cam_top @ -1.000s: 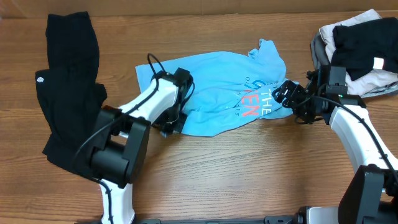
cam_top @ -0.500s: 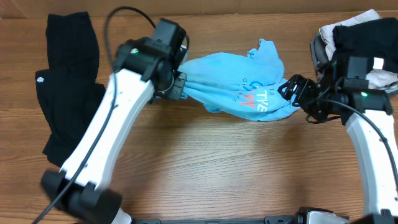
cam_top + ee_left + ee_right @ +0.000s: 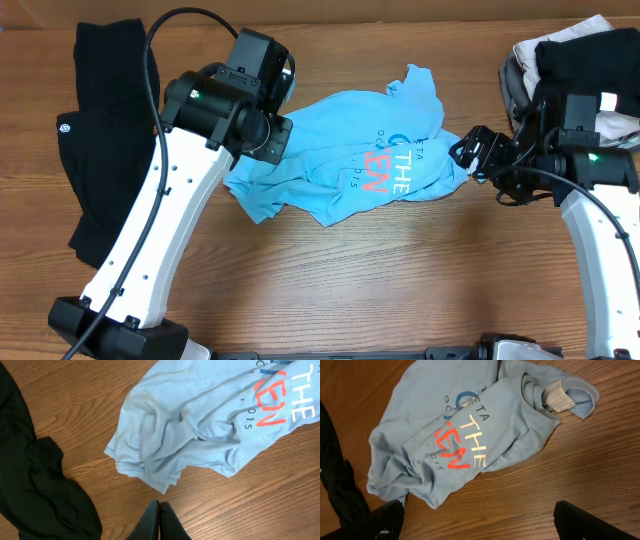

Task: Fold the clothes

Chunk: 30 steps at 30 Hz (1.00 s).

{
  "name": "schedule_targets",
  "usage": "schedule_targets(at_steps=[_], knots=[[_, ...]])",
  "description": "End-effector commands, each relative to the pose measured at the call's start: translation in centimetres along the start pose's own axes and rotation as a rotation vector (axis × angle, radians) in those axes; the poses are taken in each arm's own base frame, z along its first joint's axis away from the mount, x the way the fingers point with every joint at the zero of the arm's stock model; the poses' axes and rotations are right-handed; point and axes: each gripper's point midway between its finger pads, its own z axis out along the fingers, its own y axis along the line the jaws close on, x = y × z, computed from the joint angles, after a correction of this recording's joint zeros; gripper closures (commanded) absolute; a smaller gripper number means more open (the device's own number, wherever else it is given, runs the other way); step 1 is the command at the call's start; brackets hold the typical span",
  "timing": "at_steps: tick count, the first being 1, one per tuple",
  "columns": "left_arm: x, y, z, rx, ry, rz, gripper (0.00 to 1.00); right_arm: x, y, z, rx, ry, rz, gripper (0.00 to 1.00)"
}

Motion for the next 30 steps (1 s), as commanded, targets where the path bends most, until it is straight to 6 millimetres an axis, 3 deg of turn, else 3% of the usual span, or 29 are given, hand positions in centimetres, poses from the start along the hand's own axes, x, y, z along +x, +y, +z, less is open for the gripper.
schedule_targets(at_steps=[1,2,5,6,10,16,19,23,30], knots=[[0.9,0.1,0.5,0.003,0.035,0.023,0.96,-0.4,0.3,-0.8,0.001,-0.023,-0.018,0.00],[1.4,0.0,0.7,0.005,0.055,0.025,0.96,-0.3,0.2,-0.7,0.003,-0.017,-0.017,0.00],[3.4,-1.4,2.1,0.082,0.135,0.027,0.69,-0.1,0.2,-0.7,0.004,-0.012,-0.038,0.00],[5.1,-2.2,3.4,0.121,0.200,0.027,0.58,-0.1,0.1,-0.5,0.006,-0.008,-0.038,0.00],[9.0,-2.5,6.8,0.123,0.323,0.026,0.48,-0.1,0.0,-0.1,0.012,0.001,-0.039,0.00],[11.3,-2.9,12.1,0.121,0.323,0.024,0.26,-0.3,-0.2,0.7,0.016,0.012,-0.035,0.00],[12.6,-2.7,14.3,0.100,0.318,0.025,0.24,-0.4,-0.3,0.9,0.018,0.015,-0.034,0.00],[14.4,-1.4,17.0,0.014,0.306,0.039,0.32,-0.6,-0.3,1.1,0.016,0.013,-0.044,0.00],[15.8,-1.0,19.1,-0.009,0.276,0.072,0.41,-0.6,-0.3,1.1,0.016,0.012,-0.057,0.00]])
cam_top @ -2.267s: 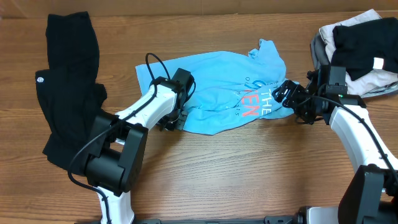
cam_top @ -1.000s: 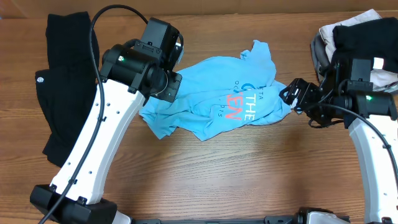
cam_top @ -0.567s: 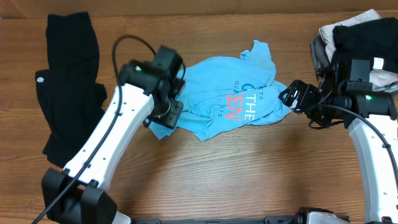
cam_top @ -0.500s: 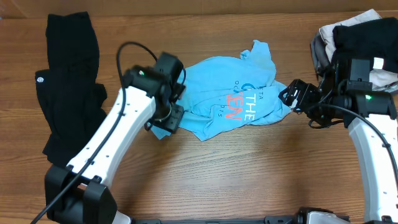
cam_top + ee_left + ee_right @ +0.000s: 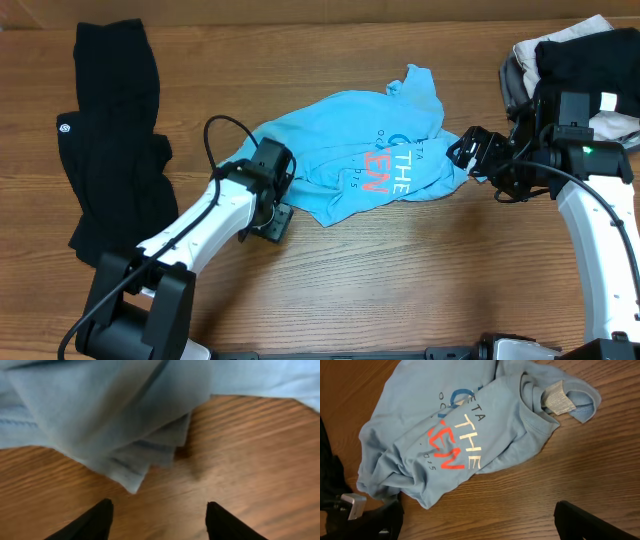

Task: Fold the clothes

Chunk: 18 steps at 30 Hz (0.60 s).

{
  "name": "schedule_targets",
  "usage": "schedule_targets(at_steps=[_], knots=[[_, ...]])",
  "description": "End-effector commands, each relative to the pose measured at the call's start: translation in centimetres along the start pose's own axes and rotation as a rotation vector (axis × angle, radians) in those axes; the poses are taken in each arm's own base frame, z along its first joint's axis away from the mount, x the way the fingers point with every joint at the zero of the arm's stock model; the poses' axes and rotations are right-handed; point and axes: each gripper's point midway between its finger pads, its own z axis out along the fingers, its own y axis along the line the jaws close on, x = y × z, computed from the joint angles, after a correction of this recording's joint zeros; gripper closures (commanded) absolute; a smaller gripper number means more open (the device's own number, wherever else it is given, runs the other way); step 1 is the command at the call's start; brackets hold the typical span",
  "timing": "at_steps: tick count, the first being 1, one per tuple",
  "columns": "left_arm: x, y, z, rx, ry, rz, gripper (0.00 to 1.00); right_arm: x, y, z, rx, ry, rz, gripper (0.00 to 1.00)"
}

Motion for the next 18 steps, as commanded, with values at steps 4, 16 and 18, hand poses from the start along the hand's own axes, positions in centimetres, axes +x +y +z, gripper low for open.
schedule_targets(at_steps=[4,16,18], knots=[[0.6,1.3,1.6,-0.073,-0.028,0.040,0.42,-0.4,0.2,-0.2,0.004,-0.013,-0.023,0.00],[-0.2,1.2,2.8,-0.074,-0.104,0.056,0.46,-0.4,0.0,-0.2,0.011,-0.014,-0.026,0.00],[-0.1,1.2,2.9,-0.074,-0.098,0.057,0.50,-0.3,0.0,-0.2,0.012,-0.012,-0.025,0.00]])
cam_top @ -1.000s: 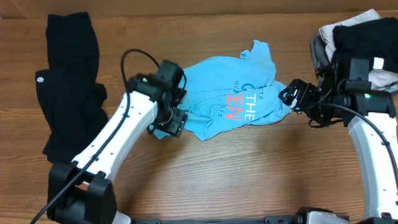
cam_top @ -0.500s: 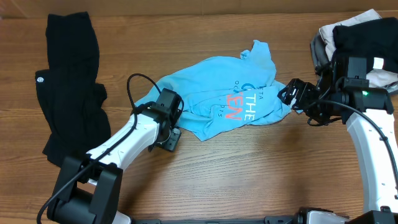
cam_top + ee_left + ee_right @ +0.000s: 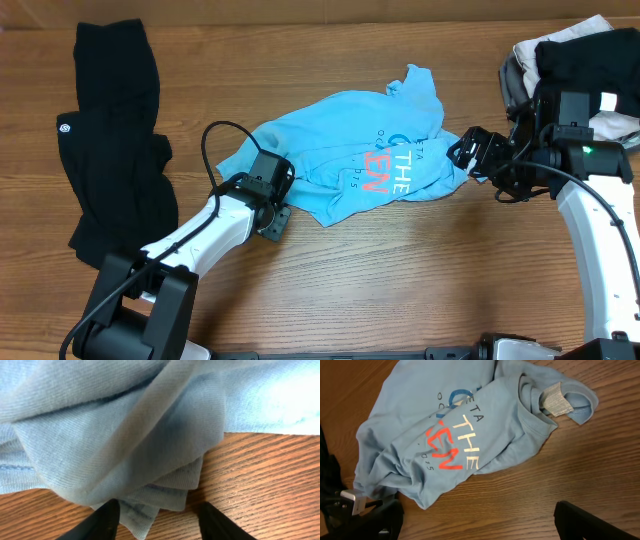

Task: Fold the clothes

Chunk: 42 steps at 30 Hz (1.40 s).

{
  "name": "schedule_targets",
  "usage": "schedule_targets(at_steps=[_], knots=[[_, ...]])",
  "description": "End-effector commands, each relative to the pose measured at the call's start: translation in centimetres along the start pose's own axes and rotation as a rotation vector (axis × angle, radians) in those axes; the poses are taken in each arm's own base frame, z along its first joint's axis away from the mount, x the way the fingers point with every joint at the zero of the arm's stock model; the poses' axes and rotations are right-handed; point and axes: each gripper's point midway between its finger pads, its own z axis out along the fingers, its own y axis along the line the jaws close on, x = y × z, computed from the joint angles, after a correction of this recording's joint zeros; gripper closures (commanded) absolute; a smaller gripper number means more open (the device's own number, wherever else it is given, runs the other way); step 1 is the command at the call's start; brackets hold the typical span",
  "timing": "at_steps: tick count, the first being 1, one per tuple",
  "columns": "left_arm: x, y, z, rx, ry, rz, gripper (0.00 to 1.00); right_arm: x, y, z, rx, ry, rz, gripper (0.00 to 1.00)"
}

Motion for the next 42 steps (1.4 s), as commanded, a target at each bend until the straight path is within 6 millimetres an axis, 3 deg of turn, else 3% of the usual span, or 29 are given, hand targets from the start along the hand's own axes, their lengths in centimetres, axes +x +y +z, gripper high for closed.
schedule_targets(at_steps=[1,5,10,15,21,26,28,31,33,37,42], knots=[[1.9,0.4,0.8,-0.023,0.055,0.021,0.51,-0.3,0.1,-0.2,0.005,-0.010,-0.014,0.00],[2.7,0.4,0.8,-0.020,0.085,0.025,0.56,-0.3,0.1,-0.2,0.005,-0.009,-0.013,0.00],[3.6,0.5,1.6,-0.028,0.083,0.017,0.50,-0.3,-0.1,-0.2,0.016,-0.010,-0.013,0.00],[3.9,1.2,2.1,-0.021,0.074,-0.043,0.51,-0.1,-0.7,-0.2,0.050,-0.006,-0.008,0.00],[4.1,1.1,2.2,0.013,0.079,-0.072,0.64,0.0,-0.7,-0.2,0.051,-0.003,-0.007,0.00],[4.6,0.9,2.9,0.023,0.101,-0.073,0.67,0.2,-0.8,-0.2,0.054,0.006,-0.003,0.00],[5.0,0.5,3.4,0.044,0.122,-0.072,0.72,0.3,-0.8,-0.2,0.055,0.009,-0.002,0.00],[5.4,0.3,3.8,0.051,0.144,-0.099,0.89,0.4,-0.9,-0.2,0.057,0.013,-0.001,0.00],[5.3,0.4,3.6,0.049,0.154,-0.116,0.96,0.4,-0.9,-0.2,0.057,0.014,-0.001,0.00],[4.6,1.2,2.0,0.049,0.205,-0.137,0.96,0.4,-0.8,-0.2,0.056,0.013,0.000,0.00],[1.6,2.2,-2.7,0.053,0.262,-0.142,0.96,0.3,-0.8,-0.2,0.056,0.011,0.001,0.00]])
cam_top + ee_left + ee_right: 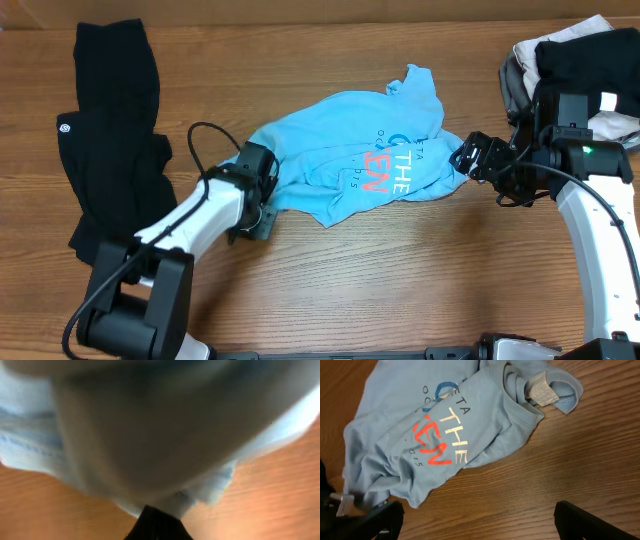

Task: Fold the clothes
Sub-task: 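Pull the shirt's left corner up-left with the left gripper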

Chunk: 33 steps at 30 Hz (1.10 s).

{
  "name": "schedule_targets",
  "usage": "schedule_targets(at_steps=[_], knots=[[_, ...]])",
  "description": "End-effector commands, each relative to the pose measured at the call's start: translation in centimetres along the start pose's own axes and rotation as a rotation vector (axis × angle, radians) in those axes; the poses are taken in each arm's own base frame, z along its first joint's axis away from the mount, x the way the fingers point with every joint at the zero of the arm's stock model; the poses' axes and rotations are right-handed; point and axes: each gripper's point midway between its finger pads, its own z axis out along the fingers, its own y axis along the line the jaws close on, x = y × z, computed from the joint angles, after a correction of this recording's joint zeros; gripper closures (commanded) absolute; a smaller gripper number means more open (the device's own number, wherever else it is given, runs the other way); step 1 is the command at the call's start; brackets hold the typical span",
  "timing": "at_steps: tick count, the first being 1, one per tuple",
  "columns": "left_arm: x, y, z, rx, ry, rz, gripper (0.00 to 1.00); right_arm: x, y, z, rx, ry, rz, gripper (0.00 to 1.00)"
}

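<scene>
A crumpled light-blue T-shirt [350, 165] with "THE" and red print lies mid-table. My left gripper [255, 208] sits low at its lower-left edge. In the left wrist view, blurred blue fabric [150, 435] fills the frame and the dark fingers [157, 525] are closed together on the hem. My right gripper [478, 160] hovers at the shirt's right edge, open. In the right wrist view the shirt [435, 435] lies ahead with its collar tag [542, 392] showing, and only bare wood lies between that gripper's [475, 522] wide-apart fingers.
A long black garment [110, 140] lies along the left side of the wooden table [400, 290]. A pile of grey, white and black clothes [580, 60] sits at the back right corner, behind the right arm.
My left gripper, open around the shirt's lower-left hem before, is now shut on it and sits slightly further left. The right gripper has shifted only a little and stays open.
My left arm was first raised over the shirt's left side with its gripper shut. Then the gripper was down at the table by the lower-left hem, open. Then the hem lay between its fingers, and now they are shut on it. The right gripper stayed open by the shirt's right edge.
</scene>
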Motion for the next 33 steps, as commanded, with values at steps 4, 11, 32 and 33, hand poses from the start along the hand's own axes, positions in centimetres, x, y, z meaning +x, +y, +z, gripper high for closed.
schedule_targets(at_steps=[4,11,32,33], knots=[[-4.3,0.5,-8.0,0.015,-0.039,-0.031,0.96,-0.4,0.2,-0.2,0.003,-0.015,-0.010,0.00],[-7.3,1.2,-19.4,0.015,-0.190,-0.039,0.96,-0.3,0.1,-0.2,0.005,-0.012,-0.010,0.00],[-8.6,2.2,-32.9,0.016,-0.516,-0.058,0.96,0.4,0.2,-0.2,-0.004,0.018,-0.002,0.00],[-8.6,2.1,-32.9,0.020,-0.518,-0.057,0.96,0.5,0.6,-0.2,-0.027,0.025,-0.003,0.00]])
